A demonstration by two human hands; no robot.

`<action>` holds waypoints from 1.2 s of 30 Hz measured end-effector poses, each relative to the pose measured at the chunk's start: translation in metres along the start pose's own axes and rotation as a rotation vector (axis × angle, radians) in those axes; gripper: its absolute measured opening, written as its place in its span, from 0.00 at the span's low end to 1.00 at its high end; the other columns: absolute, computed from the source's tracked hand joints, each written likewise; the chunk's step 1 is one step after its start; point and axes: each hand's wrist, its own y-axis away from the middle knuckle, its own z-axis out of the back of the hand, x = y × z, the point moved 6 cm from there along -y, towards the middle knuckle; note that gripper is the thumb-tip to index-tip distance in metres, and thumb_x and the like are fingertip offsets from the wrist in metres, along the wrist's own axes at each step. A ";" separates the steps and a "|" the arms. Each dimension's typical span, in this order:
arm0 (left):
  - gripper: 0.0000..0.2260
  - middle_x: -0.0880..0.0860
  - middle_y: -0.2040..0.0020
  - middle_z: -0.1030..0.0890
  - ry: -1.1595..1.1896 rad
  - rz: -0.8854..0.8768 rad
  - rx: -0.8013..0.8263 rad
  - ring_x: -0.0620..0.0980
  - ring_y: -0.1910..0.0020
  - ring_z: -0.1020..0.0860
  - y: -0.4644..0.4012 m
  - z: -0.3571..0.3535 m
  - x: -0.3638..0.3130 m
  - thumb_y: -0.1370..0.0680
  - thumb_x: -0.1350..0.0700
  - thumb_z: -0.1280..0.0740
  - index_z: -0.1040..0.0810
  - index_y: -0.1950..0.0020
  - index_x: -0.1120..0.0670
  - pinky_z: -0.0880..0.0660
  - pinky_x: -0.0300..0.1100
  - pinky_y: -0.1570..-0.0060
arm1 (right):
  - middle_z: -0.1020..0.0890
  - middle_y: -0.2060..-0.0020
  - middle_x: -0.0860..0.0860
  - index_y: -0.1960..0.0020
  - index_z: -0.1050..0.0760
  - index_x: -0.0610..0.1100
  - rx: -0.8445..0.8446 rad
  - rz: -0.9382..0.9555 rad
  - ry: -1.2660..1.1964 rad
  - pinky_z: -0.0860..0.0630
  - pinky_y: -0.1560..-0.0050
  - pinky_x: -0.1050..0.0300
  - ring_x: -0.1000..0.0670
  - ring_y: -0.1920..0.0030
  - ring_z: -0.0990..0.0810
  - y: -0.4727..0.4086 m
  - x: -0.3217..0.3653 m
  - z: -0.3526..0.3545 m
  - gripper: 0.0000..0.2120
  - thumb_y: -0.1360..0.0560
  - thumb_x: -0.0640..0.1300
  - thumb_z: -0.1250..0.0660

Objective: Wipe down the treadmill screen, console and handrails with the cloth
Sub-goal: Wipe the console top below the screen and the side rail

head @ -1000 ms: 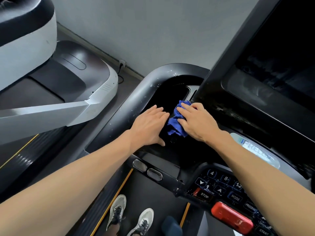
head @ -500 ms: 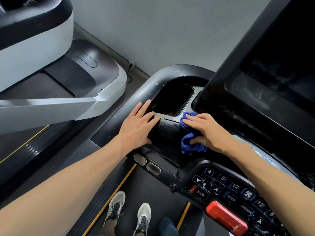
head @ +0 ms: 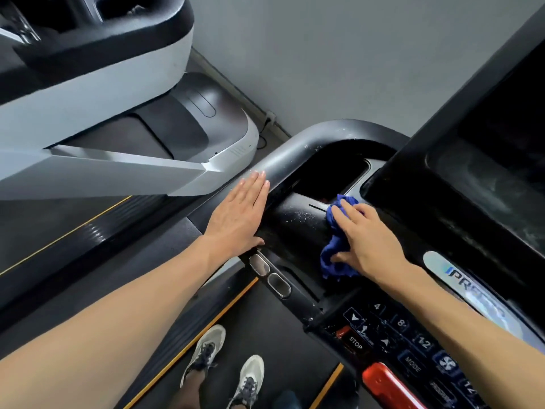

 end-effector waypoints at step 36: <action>0.44 0.60 0.17 0.55 -0.034 -0.136 -0.055 0.56 0.18 0.59 0.001 -0.006 0.013 0.27 0.53 0.33 0.53 0.18 0.62 0.57 0.50 0.19 | 0.22 0.38 0.41 0.39 0.25 0.39 -0.026 0.063 0.078 0.29 0.34 0.50 0.40 0.37 0.25 -0.085 0.065 -0.035 0.31 0.38 0.52 0.23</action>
